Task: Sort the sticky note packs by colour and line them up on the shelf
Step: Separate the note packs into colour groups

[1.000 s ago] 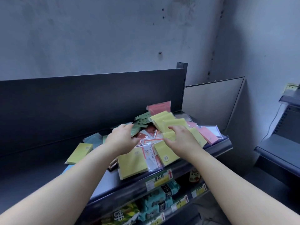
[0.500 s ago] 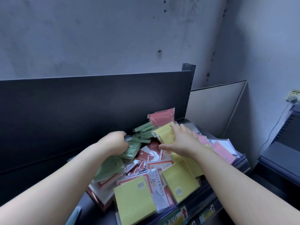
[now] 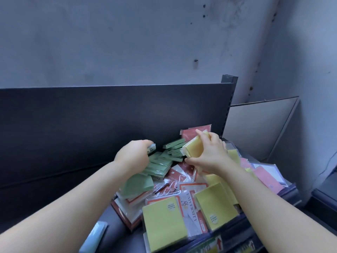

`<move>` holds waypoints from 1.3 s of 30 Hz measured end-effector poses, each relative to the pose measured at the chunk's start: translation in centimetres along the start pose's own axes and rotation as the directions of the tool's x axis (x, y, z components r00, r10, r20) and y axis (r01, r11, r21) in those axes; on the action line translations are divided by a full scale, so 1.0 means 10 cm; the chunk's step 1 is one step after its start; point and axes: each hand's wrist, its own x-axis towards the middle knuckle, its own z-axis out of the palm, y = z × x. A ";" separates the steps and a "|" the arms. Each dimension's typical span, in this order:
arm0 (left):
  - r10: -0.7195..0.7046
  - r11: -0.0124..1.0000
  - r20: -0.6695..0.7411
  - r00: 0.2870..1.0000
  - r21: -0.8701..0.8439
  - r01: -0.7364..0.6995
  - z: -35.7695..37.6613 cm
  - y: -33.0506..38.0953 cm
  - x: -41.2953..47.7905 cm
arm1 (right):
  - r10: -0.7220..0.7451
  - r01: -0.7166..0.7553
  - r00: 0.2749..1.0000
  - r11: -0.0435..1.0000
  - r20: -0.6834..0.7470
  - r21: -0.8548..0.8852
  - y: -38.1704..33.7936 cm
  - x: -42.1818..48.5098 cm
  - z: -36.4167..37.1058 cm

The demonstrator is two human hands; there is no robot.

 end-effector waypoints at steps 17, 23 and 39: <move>-0.237 0.963 -0.268 0.934 0.062 0.262 -0.45 -0.82 -1.73 | -0.506 0.461 0.860 0.829 0.073 0.317 -1.29 -0.85 0.44; -0.308 0.944 -0.314 0.898 0.017 0.330 -0.64 -1.37 -2.11 | -0.569 0.517 0.812 0.805 0.132 0.290 -1.83 -1.09 0.67; -0.142 0.982 -0.384 0.912 0.063 0.179 -1.37 -3.43 -2.65 | -0.587 0.547 0.739 0.809 0.329 0.215 -3.91 -1.50 1.49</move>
